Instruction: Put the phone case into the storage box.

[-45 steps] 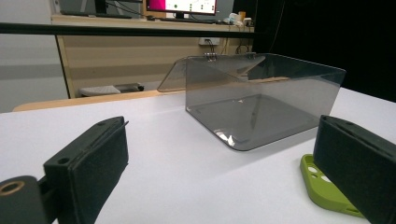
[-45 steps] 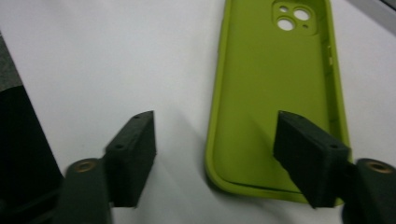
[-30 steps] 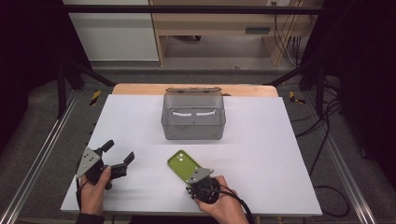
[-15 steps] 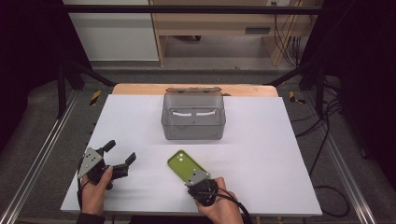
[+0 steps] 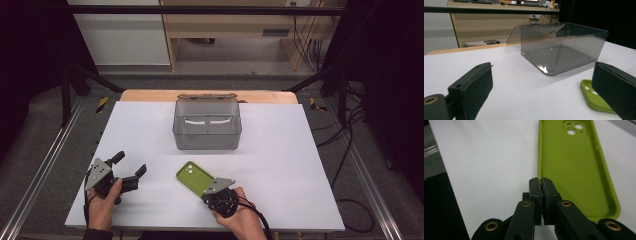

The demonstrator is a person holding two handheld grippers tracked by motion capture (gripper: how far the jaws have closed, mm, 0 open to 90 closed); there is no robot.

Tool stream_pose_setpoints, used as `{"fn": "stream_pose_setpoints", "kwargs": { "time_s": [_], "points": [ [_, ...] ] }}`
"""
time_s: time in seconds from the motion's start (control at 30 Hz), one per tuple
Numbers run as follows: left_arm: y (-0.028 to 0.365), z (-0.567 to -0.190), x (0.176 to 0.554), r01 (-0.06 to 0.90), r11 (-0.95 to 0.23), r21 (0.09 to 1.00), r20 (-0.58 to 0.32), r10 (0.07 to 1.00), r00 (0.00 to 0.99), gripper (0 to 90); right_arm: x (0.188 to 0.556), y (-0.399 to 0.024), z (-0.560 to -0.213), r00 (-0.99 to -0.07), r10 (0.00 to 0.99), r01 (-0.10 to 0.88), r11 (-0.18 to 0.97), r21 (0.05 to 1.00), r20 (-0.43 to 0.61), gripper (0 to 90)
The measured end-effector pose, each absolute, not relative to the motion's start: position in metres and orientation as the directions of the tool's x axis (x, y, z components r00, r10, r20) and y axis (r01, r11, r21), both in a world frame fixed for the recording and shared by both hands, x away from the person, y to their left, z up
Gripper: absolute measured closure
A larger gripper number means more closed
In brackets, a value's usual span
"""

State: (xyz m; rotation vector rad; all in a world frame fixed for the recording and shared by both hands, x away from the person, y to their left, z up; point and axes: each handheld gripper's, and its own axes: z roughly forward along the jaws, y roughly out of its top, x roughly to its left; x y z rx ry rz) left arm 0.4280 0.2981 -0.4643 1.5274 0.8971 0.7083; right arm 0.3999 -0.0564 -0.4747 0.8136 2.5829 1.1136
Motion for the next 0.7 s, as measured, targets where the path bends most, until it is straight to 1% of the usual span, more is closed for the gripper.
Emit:
{"fn": "stream_pose_setpoints", "kwargs": {
  "time_s": [0.07, 0.27, 0.4, 0.47, 0.6, 0.7],
  "points": [
    [0.298, -0.464, 0.426, 0.158, -0.029, 0.987, -0.056, 0.859, 0.508, 3.3, 0.401, -0.061, -0.473, -0.824, 0.565, 0.402, 0.532, 0.745, 0.041, 87.8],
    [0.299, -0.461, 0.422, 0.165, -0.007, 0.986, -0.077, 0.864, 0.498, 2.7, 0.397, -0.066, -0.467, -0.828, 0.559, 0.366, 0.495, 0.788, 0.034, 87.9],
    [0.298, -0.462, 0.422, 0.224, 0.013, 0.975, -0.123, 0.866, 0.484, 2.3, 0.394, -0.068, -0.469, -0.83, 0.558, 0.346, 0.48, 0.806, 0.024, 87.9],
    [0.297, -0.462, 0.422, 0.235, 0.021, 0.972, -0.133, 0.87, 0.476, 1.9, 0.395, -0.072, -0.467, -0.827, 0.562, 0.337, 0.46, 0.821, 0.025, 87.9],
    [0.292, -0.46, 0.42, 0.229, 0.035, 0.973, -0.144, 0.866, 0.479, 1.7, 0.396, -0.079, -0.462, -0.817, 0.576, 0.321, 0.403, 0.857, 0.035, 87.9],
    [0.289, -0.459, 0.419, 0.222, 0.025, 0.975, -0.134, 0.861, 0.49, 1.7, 0.396, -0.083, -0.459, -0.813, 0.581, 0.303, 0.36, 0.882, 0.042, 87.9]
  ]
}}
